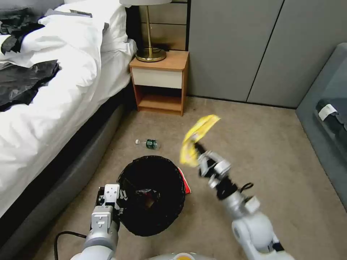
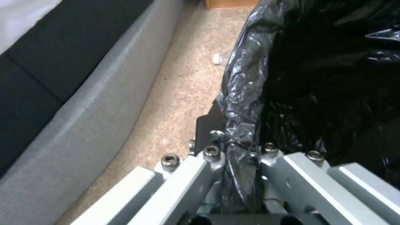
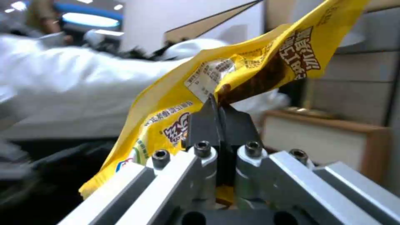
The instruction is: Pick up the trash bin, then pick up the garbage from the floor and place it into the trash bin.
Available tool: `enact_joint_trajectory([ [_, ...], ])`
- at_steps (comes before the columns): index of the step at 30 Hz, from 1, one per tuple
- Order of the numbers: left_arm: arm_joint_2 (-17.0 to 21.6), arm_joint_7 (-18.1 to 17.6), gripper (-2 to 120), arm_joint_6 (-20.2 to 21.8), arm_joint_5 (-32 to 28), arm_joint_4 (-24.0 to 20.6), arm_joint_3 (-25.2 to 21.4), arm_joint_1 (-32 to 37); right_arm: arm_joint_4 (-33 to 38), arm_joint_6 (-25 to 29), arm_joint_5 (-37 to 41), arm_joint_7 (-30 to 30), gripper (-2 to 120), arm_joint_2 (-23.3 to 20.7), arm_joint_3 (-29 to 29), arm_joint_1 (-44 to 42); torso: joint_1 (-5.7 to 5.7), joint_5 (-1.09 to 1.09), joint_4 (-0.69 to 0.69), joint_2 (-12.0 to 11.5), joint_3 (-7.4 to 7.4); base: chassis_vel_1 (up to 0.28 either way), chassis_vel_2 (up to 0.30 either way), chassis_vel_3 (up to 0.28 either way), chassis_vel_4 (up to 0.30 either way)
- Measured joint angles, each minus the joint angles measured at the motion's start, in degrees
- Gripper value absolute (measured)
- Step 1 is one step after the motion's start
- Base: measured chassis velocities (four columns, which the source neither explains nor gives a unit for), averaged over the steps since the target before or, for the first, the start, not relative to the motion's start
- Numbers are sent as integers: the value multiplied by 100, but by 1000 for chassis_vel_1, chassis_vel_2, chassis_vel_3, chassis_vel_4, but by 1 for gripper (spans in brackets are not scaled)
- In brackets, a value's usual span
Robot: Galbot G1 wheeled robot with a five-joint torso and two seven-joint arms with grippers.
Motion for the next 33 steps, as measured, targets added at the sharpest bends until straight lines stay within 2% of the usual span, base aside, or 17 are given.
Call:
enact_joint_trajectory([
  [10,-30,14,0,-2,81,29,130,-34,-589,26,-474,172,0,-145,-584,-25,0,0,1,0,0,0,0,0,0],
  [16,-44,18,0,-19,198,35,233,13,-1012,-200,-484,245,0,27,-861,268,0,0,1,0,0,0,0,0,0],
  [23,-45,20,0,-41,297,35,312,56,-1367,-355,-584,363,0,130,-896,397,0,0,1,0,1,0,0,0,0],
  [28,-27,21,0,-49,316,58,346,57,-1362,-374,-627,379,18,104,-924,358,0,-1,1,0,1,0,0,0,0],
  [29,-27,21,0,-49,316,58,346,57,-1362,-374,-627,379,18,104,-924,358,0,-1,1,0,1,0,0,0,0],
  [32,-2,20,0,-56,317,66,352,56,-1311,-374,-645,379,31,79,-932,317,0,-2,2,0,1,0,0,0,0],
  [33,-2,20,0,-56,317,66,352,56,-1311,-374,-645,379,31,79,-932,317,0,-2,2,0,1,0,0,0,0],
])
